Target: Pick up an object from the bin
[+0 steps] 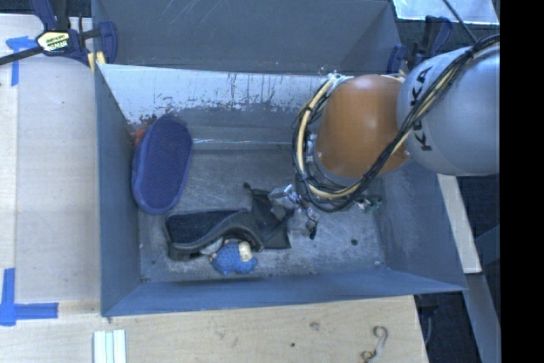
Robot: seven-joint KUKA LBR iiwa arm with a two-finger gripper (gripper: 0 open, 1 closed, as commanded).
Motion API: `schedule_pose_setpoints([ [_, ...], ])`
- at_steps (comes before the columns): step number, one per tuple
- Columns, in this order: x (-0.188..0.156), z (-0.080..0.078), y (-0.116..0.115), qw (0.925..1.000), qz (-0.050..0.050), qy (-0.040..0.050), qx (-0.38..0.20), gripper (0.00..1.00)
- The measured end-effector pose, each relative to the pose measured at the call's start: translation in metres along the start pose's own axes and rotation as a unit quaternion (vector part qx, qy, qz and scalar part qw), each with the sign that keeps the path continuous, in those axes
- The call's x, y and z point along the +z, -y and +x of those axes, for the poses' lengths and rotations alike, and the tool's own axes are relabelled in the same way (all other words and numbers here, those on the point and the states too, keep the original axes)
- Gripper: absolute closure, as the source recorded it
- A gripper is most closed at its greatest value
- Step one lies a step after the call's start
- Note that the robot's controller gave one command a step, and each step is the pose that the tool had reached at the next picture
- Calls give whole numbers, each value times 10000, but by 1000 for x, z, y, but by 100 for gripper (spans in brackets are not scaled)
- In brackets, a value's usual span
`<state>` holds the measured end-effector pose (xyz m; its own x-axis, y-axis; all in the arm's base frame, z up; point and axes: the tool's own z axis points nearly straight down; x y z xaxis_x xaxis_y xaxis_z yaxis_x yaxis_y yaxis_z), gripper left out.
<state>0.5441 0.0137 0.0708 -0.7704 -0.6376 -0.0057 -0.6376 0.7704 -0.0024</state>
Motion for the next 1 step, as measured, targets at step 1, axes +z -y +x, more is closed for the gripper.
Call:
schedule_pose_setpoints([
  [1,-190,-21,18,10000,28,26,79,100],
])
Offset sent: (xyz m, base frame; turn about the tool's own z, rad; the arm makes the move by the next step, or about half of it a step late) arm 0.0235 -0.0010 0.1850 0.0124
